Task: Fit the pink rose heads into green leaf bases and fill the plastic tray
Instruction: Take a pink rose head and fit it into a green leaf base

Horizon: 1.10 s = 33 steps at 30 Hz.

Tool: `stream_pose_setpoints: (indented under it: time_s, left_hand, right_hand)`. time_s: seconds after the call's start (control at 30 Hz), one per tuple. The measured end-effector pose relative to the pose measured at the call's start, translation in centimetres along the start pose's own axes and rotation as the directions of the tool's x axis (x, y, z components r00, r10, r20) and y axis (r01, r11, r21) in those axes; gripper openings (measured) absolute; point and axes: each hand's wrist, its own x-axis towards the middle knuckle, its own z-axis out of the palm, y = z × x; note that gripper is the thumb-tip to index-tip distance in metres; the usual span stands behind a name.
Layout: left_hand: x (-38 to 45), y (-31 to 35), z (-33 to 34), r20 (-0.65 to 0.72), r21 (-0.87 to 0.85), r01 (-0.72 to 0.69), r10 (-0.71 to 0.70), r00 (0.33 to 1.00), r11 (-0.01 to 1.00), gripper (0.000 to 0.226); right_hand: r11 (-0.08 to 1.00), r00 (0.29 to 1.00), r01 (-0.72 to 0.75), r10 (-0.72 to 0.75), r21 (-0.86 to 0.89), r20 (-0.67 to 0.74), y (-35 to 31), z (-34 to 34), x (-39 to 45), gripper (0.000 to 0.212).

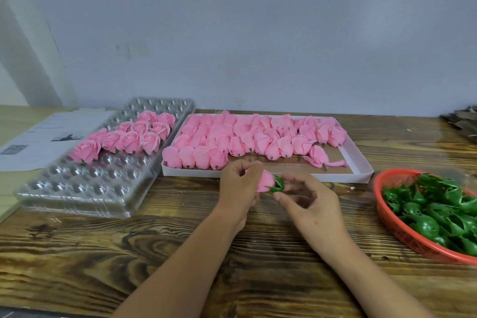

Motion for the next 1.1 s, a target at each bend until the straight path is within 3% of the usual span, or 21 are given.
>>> stream_pose_setpoints:
  time_s: [0.63,0.8,1.1]
  left_hand:
    - [-0.06,-0.03,0.16,-0.008,-0.031,-0.019,0.019,1.000,0.999,0.030]
    - [-0.18,0.06,0.07,-0.007,-0.015,-0.024,0.023,1.000,1.000,0.029]
    - [-0.17,0.10,0.09,0.004,-0.017,-0.019,0.019,1.000,1.000,0.028]
  right_hand:
    - [1.000,1.000,0.005,-0.005,0.010,-0.012,0.12,0.05,0.01,0.045]
    - [1.000,1.000,0.027,-0.027,0.003,-0.013,0.00,0.10,0.02,0.057]
    - [1.000,1.000,0.015,-0.015,0.006,0.007,0.24,0.11,0.02,0.056]
